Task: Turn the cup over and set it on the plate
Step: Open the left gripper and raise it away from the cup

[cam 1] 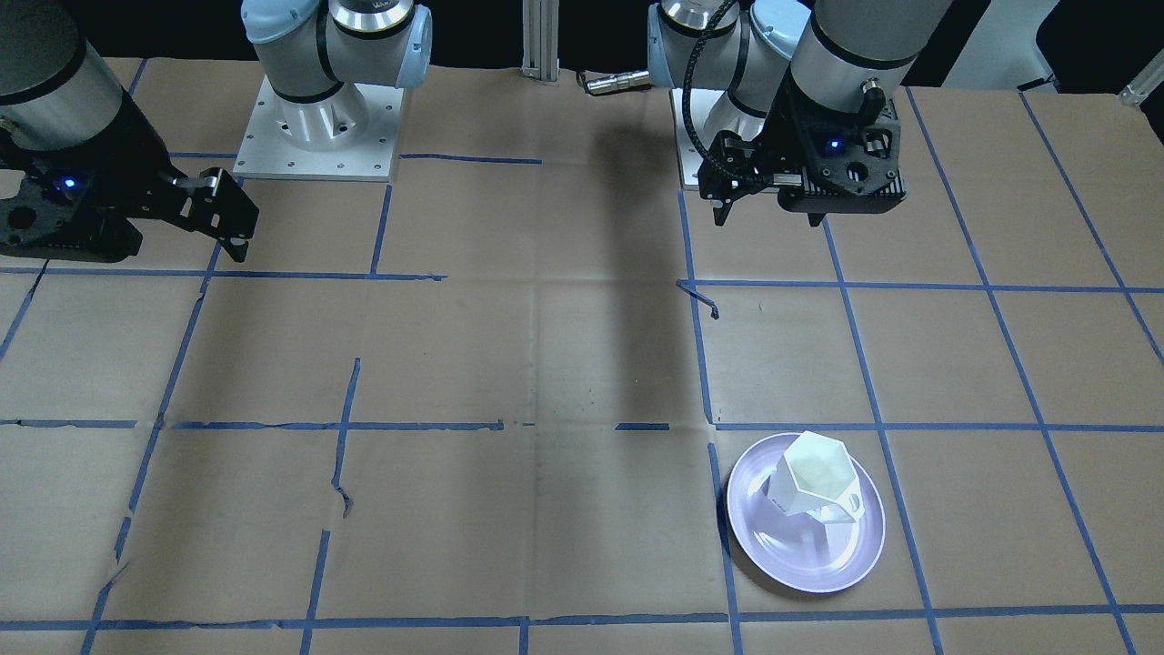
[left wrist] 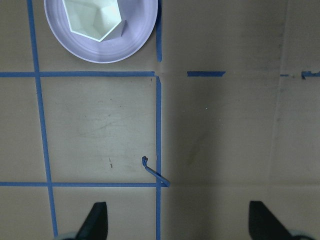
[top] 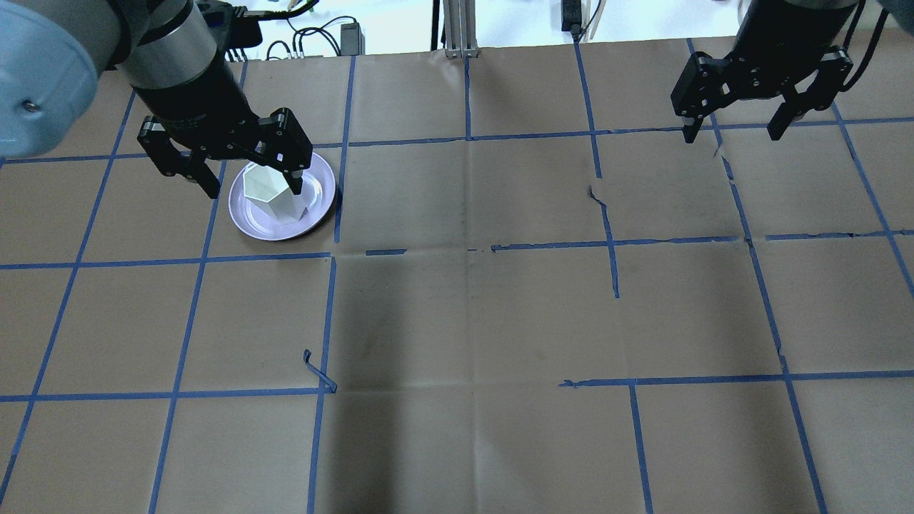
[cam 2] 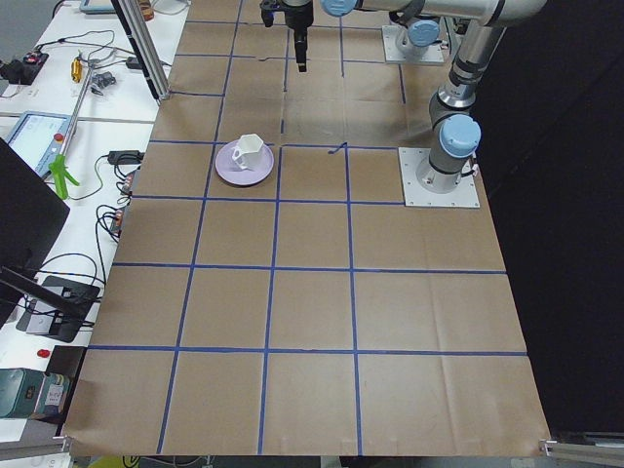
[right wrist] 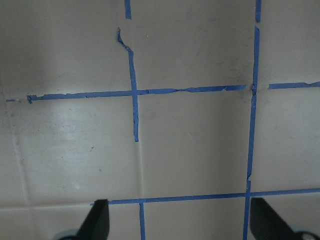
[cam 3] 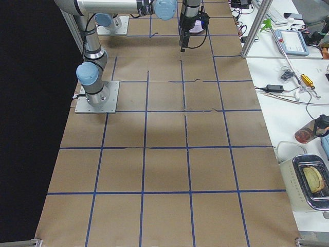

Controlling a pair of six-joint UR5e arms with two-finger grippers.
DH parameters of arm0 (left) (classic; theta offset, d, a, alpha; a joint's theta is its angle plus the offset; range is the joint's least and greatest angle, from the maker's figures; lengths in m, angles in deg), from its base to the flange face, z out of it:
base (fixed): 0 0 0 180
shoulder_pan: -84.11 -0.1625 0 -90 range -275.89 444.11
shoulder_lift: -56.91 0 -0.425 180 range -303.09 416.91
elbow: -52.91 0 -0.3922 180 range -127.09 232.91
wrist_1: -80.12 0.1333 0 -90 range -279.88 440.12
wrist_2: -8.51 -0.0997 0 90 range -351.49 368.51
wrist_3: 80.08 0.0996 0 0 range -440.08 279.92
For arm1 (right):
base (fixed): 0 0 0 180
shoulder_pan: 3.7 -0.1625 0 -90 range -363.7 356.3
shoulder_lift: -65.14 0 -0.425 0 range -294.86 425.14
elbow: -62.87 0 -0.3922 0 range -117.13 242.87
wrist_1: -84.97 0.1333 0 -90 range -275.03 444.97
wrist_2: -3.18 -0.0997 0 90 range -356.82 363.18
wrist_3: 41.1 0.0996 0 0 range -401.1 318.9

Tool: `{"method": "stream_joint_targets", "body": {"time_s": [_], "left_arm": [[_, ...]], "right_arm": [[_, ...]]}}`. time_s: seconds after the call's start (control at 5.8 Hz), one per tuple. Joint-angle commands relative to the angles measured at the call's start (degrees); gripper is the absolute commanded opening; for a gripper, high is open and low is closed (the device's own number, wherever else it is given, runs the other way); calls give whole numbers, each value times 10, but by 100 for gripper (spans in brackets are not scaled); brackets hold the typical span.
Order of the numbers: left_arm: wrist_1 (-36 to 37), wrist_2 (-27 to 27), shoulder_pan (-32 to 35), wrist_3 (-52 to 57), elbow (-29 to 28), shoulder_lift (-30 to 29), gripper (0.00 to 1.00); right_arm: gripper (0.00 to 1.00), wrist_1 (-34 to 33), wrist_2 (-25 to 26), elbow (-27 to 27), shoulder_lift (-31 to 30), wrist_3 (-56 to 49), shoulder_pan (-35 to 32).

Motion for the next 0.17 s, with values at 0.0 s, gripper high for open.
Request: {"method": "stream_joint_targets", "body": {"time_s": [0.0], "left_arm": [[0,0,0,0,4,1,99]], "right_arm": [[100,0,0,0,0,0,0]]}}
